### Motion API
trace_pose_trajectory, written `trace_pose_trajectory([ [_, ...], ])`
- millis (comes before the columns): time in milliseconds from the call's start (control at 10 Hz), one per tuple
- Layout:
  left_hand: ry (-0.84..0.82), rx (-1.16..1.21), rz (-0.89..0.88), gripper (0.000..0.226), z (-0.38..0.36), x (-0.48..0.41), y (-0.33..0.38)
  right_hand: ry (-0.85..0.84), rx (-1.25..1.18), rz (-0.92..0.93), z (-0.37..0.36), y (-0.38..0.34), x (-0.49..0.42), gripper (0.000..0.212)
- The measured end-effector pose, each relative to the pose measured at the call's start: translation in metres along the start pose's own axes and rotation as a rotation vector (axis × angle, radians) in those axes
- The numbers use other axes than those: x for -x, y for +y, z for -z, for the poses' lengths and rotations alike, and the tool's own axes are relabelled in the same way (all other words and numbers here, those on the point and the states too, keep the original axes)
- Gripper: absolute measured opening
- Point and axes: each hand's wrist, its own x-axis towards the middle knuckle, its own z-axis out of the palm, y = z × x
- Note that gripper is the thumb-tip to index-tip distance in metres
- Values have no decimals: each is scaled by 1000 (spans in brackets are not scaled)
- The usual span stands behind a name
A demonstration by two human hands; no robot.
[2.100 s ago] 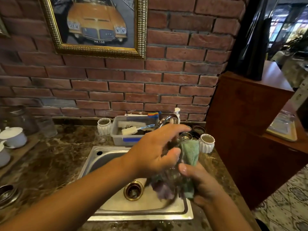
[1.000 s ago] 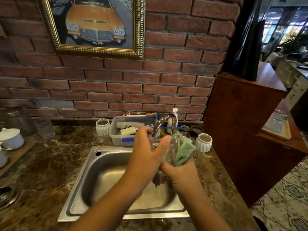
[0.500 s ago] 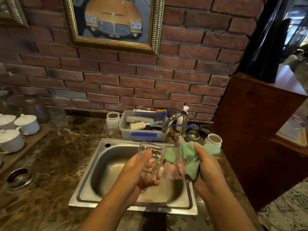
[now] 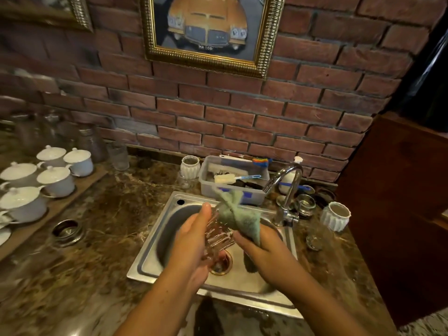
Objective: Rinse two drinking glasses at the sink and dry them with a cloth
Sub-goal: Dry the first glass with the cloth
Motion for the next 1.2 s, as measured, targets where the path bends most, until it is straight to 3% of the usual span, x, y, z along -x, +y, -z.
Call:
trace_pose_trajectory([
  [100, 36, -254, -189, 18, 8, -7, 6, -88, -244, -91, -18, -3, 3, 23],
  [200, -63, -568, -538, 18, 17, -7, 7, -118, -711, -265, -28, -6, 4, 40],
  [300, -284, -931, -1200, 23, 31, -6, 10, -117, -1413, -477, -28, -5, 9, 47],
  [400, -342, -825, -1126, 23, 29, -5, 8, -59, -1106, -319, -28, -6, 13, 35],
  [500, -132, -276, -292, 25, 13, -2, 11, 4, -118, 170, -28, -13, 15, 26],
  [600, -110, -114, 247, 23, 13, -8, 13, 14, 554, 589, -22, -8, 14, 34],
  [700, -54, -287, -255, 18, 14, -4, 0, 44, -163, 222, -27, -17, 23, 30],
  [800, -202, -764, -1175, 20, 19, -2, -6, 103, -1216, -313, -40, -14, 24, 42],
  [900, -197, -669, -850, 21, 11, 2, 0, 68, -748, -140, -27, -14, 27, 26],
  [1000, -118, -137, 138, 21, -4, 6, 2, 42, 315, 306, -9, -10, 30, 23],
  [1100, -80, -94, 109, 19, -10, 5, -3, 46, 351, 361, -7, -8, 31, 19],
  [1200, -163, -489, -809, 22, -2, 8, -13, 134, -657, -140, -17, -16, 31, 16],
])
